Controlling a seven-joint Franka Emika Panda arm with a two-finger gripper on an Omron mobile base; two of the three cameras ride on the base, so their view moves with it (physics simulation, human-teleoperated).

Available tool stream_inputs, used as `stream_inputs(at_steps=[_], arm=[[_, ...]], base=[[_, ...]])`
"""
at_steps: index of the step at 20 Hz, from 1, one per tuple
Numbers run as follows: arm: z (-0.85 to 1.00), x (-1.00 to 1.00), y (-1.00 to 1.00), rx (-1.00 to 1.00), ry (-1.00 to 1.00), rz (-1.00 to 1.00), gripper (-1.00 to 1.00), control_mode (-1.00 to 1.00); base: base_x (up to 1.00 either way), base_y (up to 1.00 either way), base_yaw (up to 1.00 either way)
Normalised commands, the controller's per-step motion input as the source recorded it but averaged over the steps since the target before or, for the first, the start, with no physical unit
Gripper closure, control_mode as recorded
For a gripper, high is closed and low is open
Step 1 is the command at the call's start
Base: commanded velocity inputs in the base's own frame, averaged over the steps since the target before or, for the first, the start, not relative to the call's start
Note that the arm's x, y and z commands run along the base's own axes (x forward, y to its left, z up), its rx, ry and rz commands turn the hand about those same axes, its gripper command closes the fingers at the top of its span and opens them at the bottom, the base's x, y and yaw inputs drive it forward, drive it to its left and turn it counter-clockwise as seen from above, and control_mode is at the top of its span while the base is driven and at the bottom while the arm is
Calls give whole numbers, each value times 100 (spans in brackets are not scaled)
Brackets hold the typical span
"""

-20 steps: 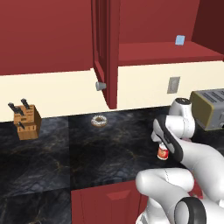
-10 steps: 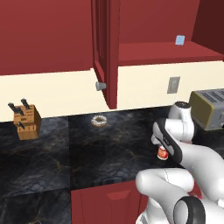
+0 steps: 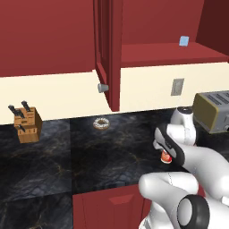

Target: Pick the cans from the counter and place them in their designated side in the cabinet.

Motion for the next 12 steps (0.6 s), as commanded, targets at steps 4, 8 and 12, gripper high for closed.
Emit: stream_inputs(at_steps=[4, 8, 12], arm=[[-15, 11, -1, 0, 0, 1, -100, -100], [-13, 7, -5, 0, 0, 1, -100, -100], [-14, 6, -6, 0, 0, 1, -100, -100]], base=[[0, 0, 0], [0, 0, 0], [0, 0, 0]])
